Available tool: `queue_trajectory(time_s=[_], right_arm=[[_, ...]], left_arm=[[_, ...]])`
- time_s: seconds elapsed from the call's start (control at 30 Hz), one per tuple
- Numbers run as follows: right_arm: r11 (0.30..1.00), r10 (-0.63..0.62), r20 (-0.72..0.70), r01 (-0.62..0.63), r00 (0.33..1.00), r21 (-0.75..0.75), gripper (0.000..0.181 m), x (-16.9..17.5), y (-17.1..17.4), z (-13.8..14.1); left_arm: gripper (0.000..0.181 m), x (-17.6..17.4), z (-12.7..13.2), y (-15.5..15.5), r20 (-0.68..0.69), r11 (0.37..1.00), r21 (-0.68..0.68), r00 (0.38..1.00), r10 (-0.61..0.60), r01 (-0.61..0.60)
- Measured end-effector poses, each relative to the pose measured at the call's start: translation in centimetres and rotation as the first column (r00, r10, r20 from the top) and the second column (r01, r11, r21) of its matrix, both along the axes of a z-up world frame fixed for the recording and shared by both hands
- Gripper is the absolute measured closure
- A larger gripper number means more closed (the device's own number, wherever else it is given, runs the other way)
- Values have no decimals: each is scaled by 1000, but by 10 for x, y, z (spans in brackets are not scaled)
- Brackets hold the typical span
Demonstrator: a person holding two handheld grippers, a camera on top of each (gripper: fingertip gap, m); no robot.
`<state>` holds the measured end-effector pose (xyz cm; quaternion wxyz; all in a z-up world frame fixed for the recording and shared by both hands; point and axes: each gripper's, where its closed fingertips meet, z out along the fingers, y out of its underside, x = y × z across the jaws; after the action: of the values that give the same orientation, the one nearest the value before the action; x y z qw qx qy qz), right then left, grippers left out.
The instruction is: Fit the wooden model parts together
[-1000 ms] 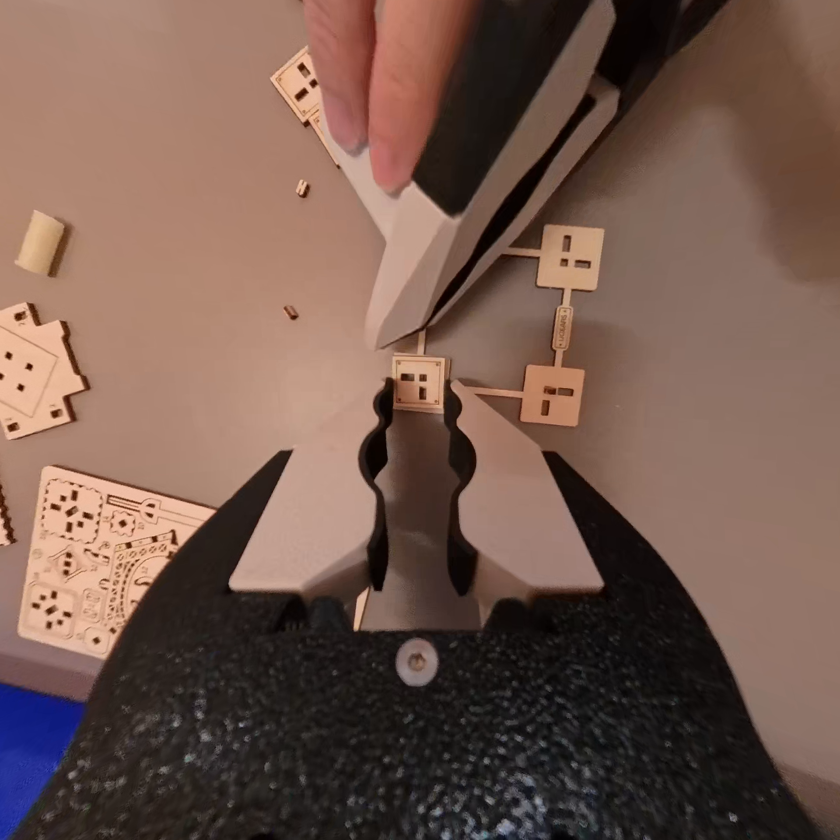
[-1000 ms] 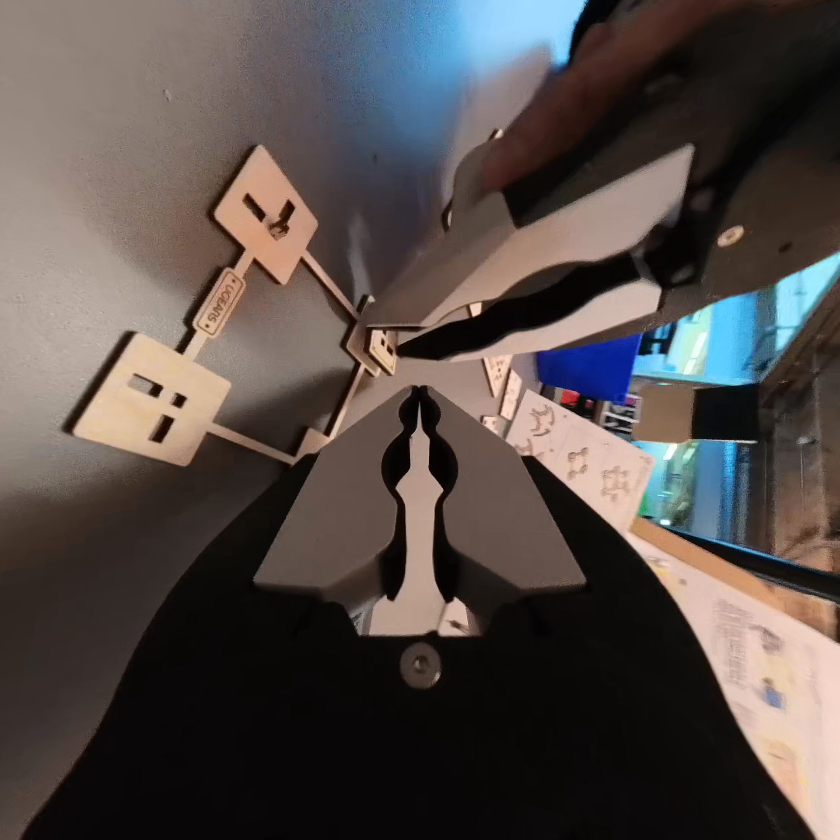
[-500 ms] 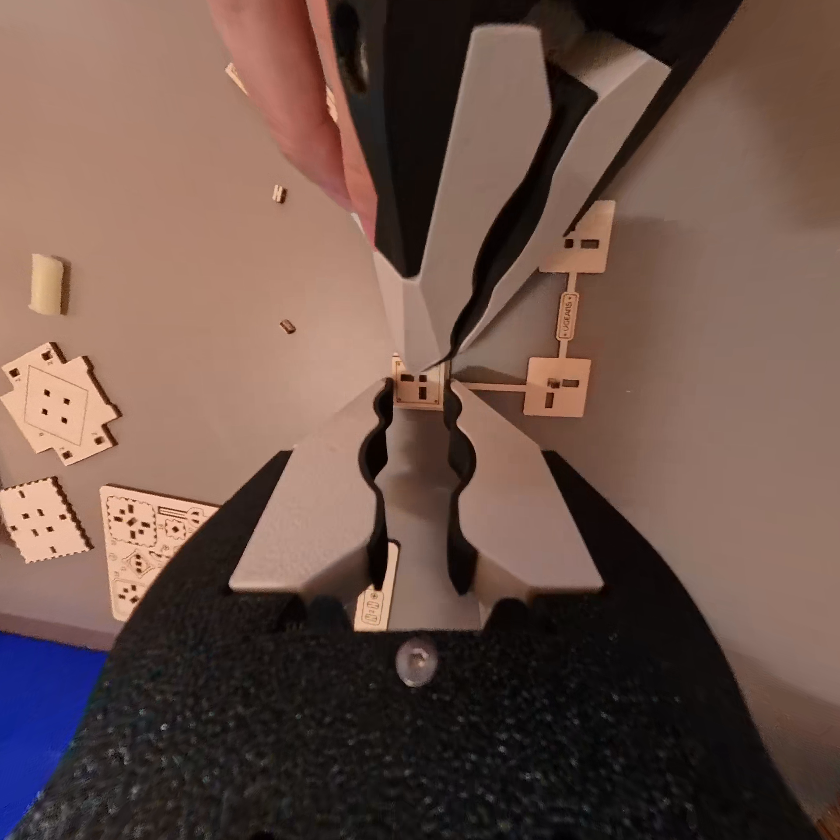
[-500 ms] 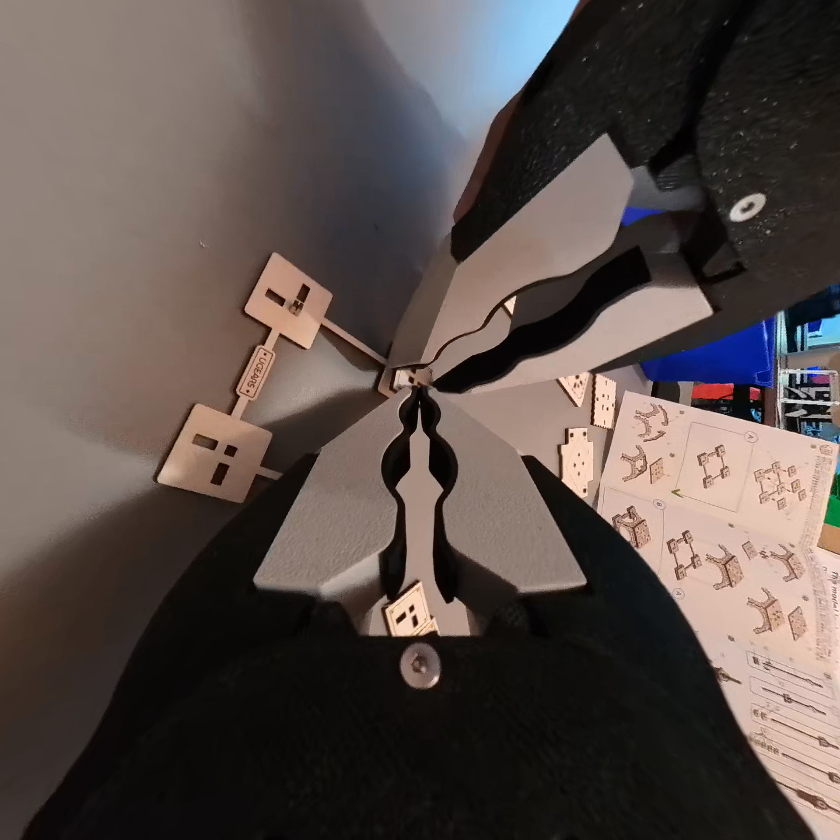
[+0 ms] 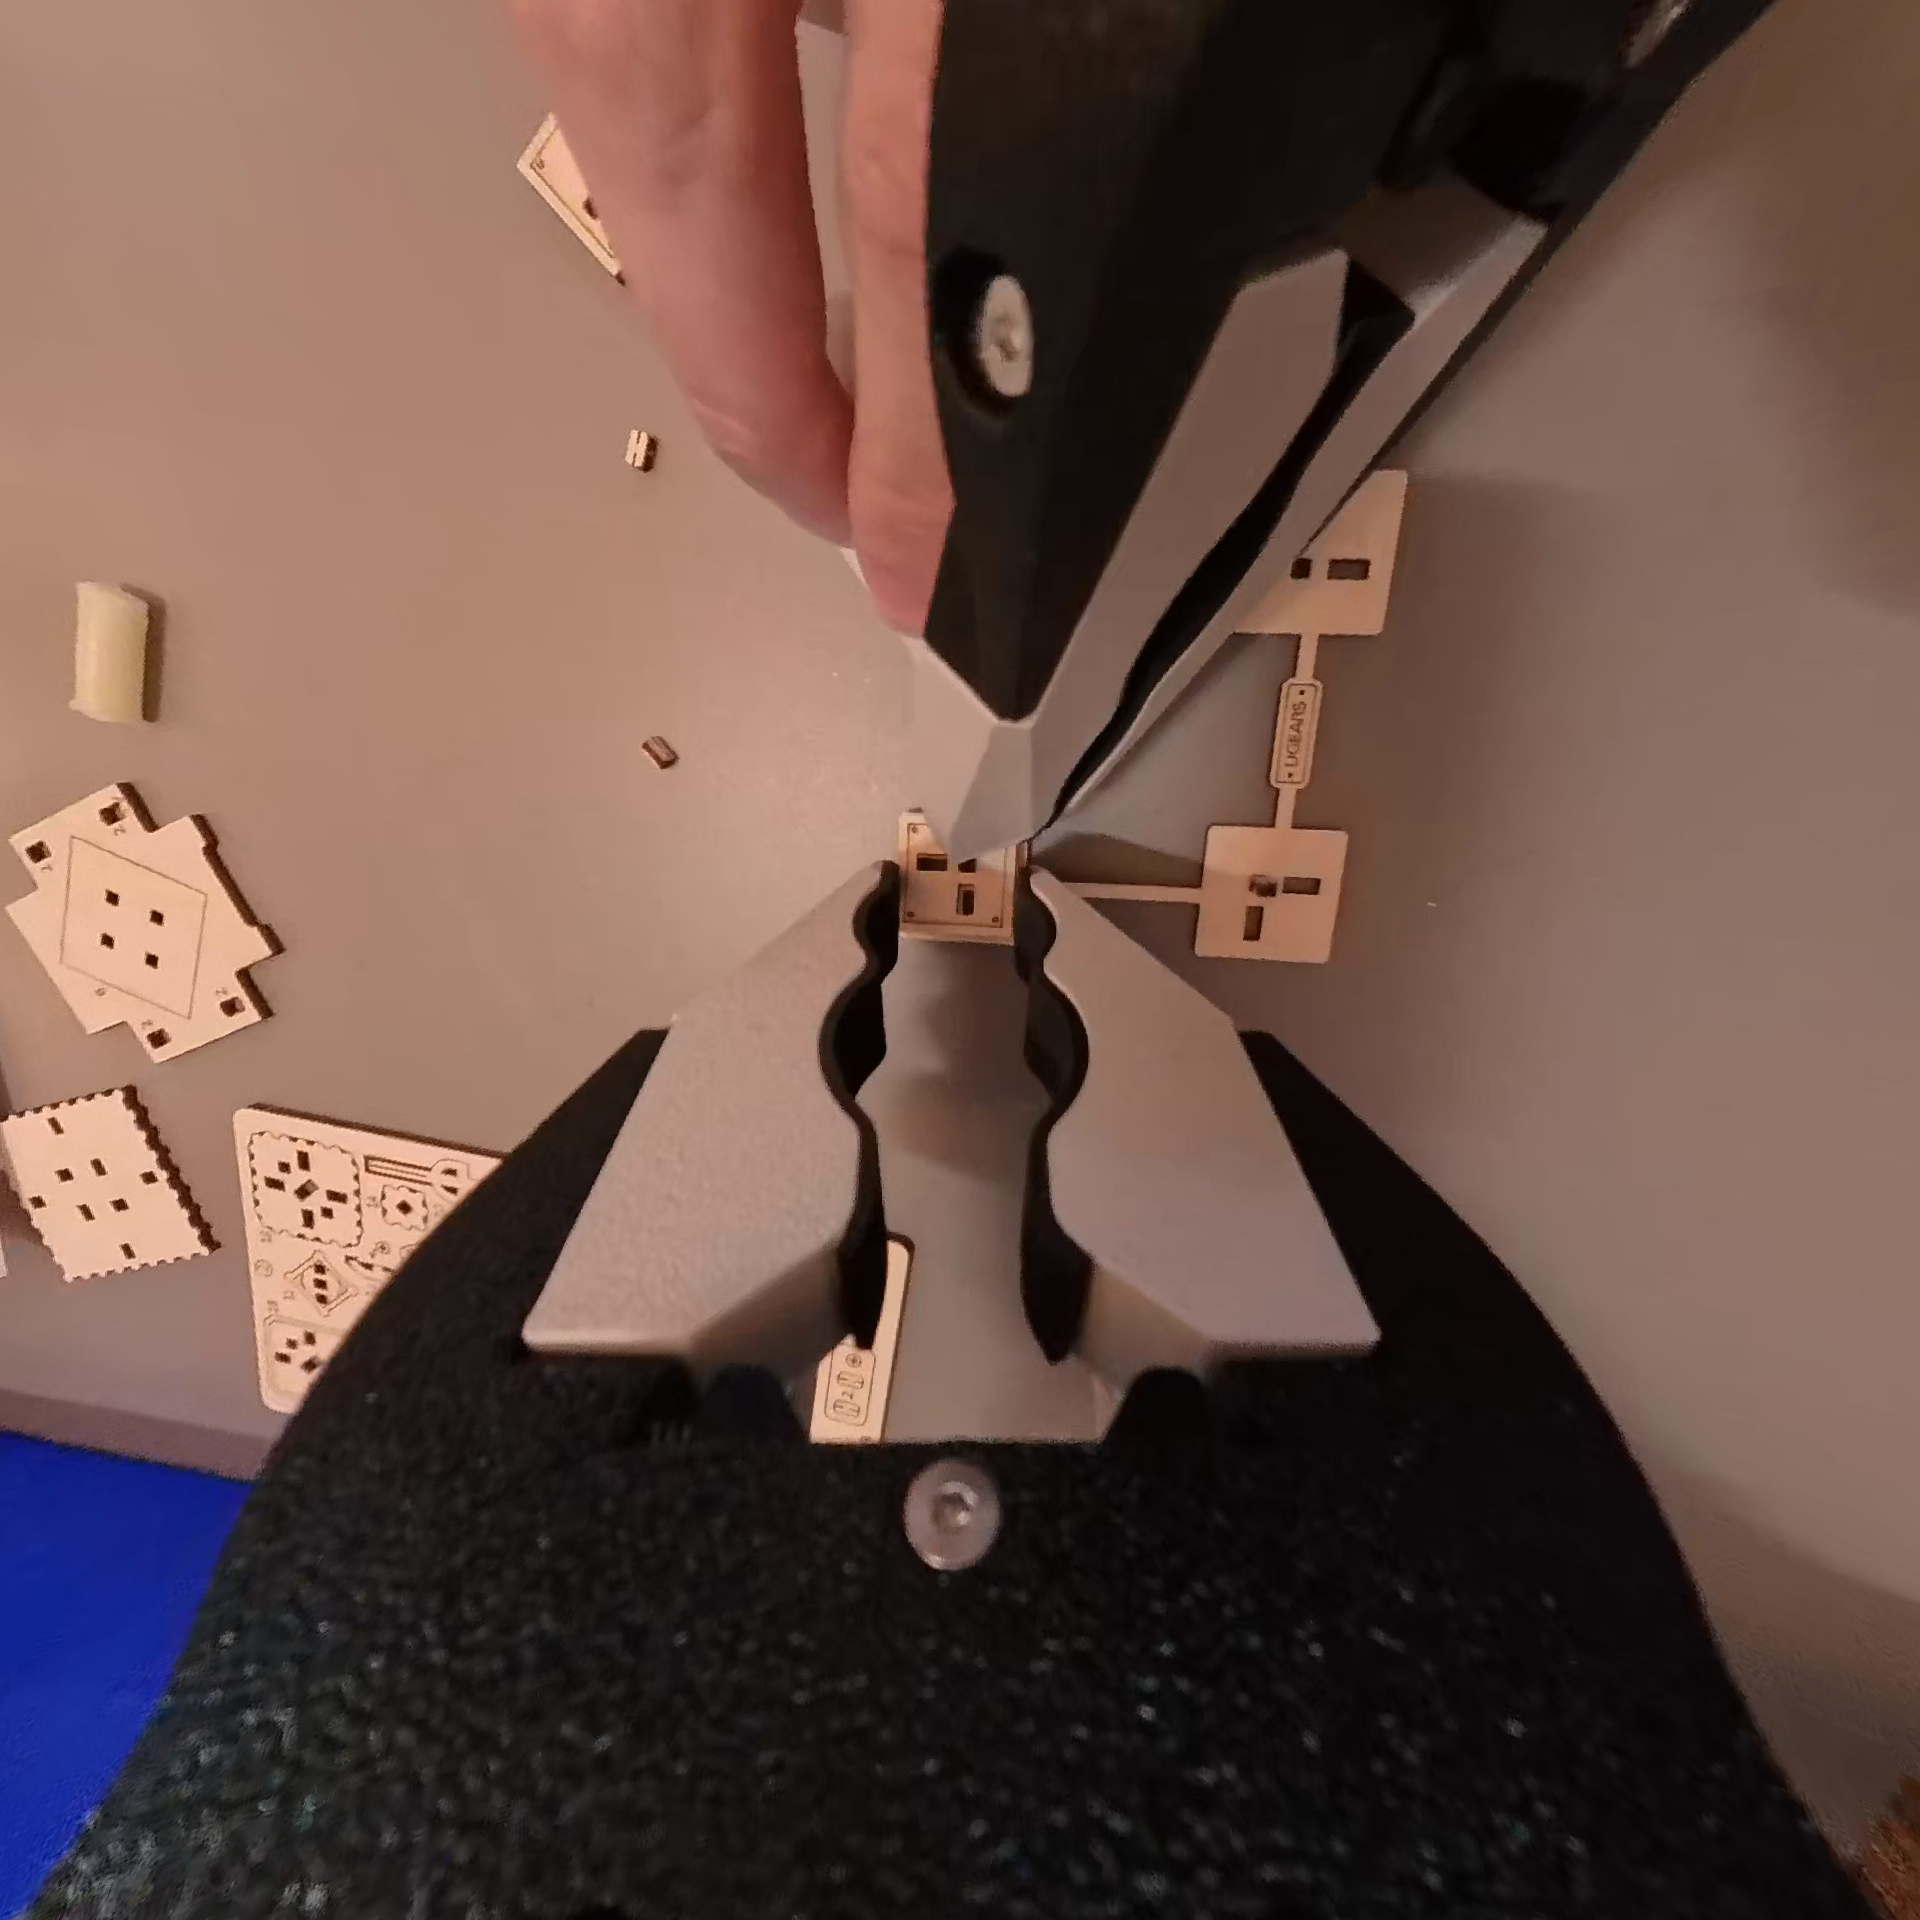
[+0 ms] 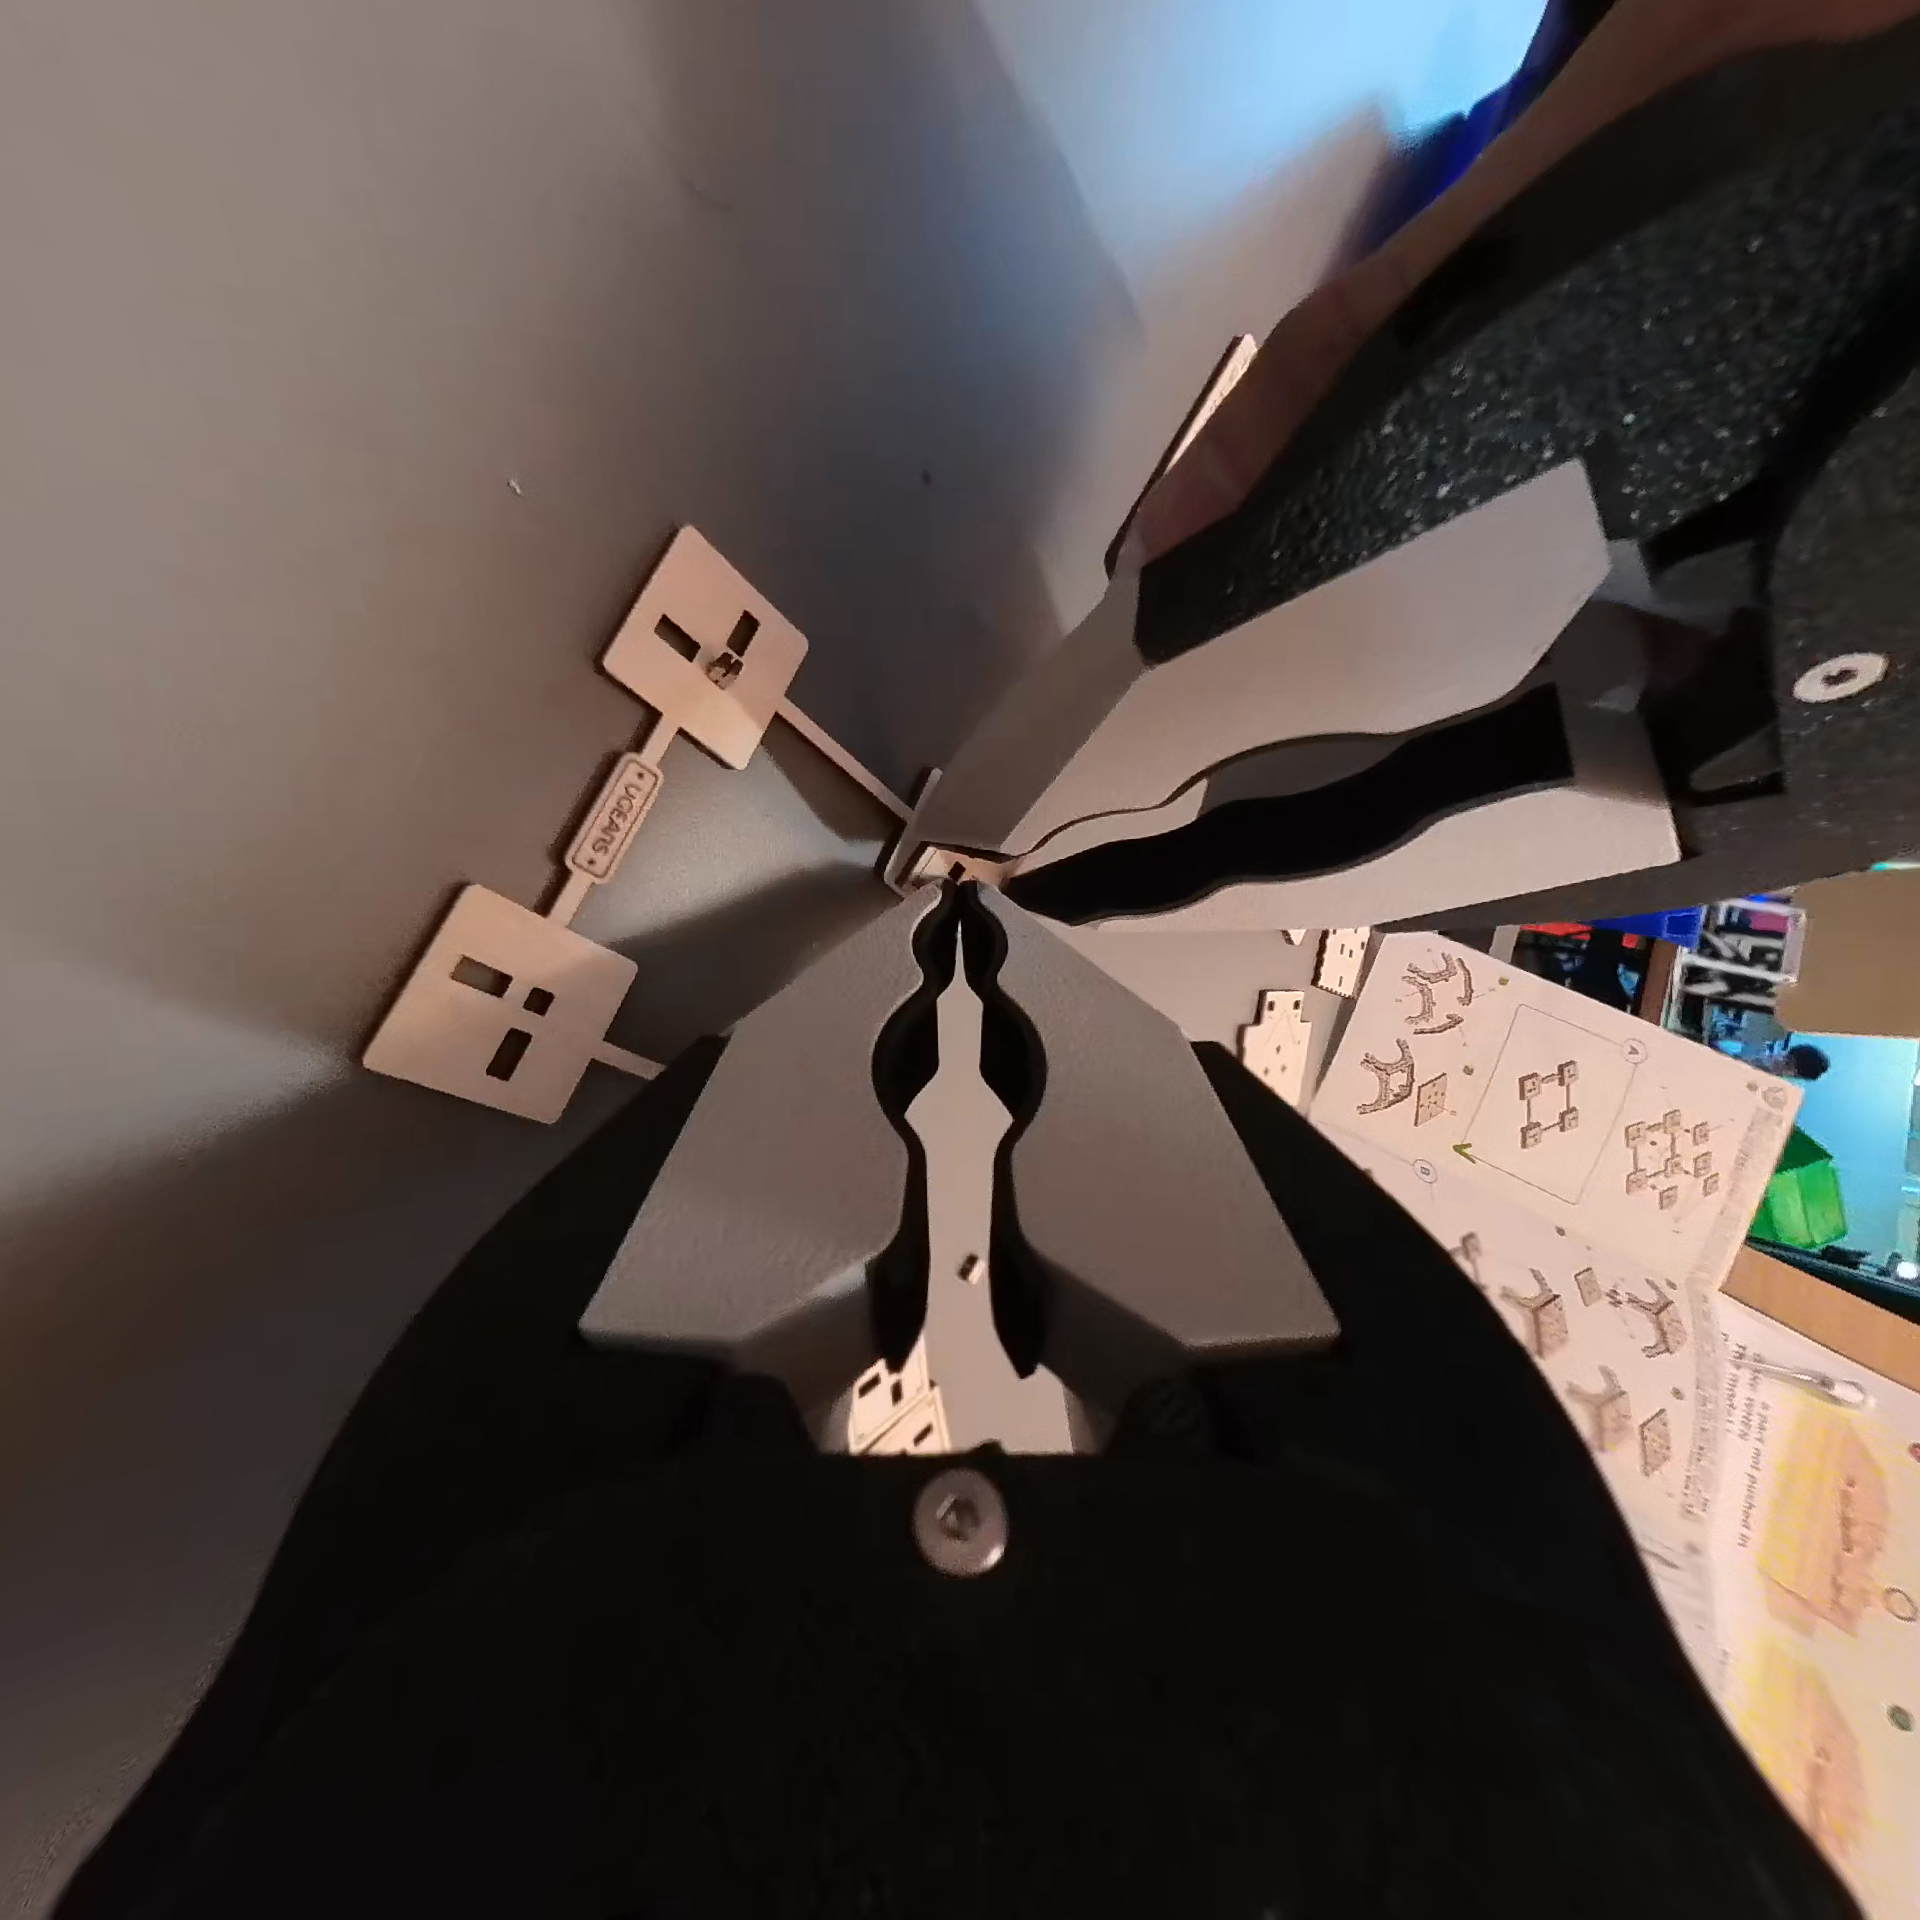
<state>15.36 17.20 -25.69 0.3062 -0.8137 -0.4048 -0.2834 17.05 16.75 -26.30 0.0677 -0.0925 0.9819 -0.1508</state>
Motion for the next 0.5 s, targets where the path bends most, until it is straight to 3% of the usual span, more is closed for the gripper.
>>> queue_trajectory(time_s=[0.33,0.43,0.5], right_arm=[[995,21,44,-17,999,-93,181,1,-1,-1],[995,25,45,-21,999,-94,181,0,-1,-1],[995,26,45,-22,999,-97,181,0,-1,-1]], left_arm=[[162,1,3,-2,-37,977,-204,997,60,-67],[181,7,9,0,-39,954,-276,993,114,-120],[181,7,14,0,-45,939,-317,991,124,-132]])
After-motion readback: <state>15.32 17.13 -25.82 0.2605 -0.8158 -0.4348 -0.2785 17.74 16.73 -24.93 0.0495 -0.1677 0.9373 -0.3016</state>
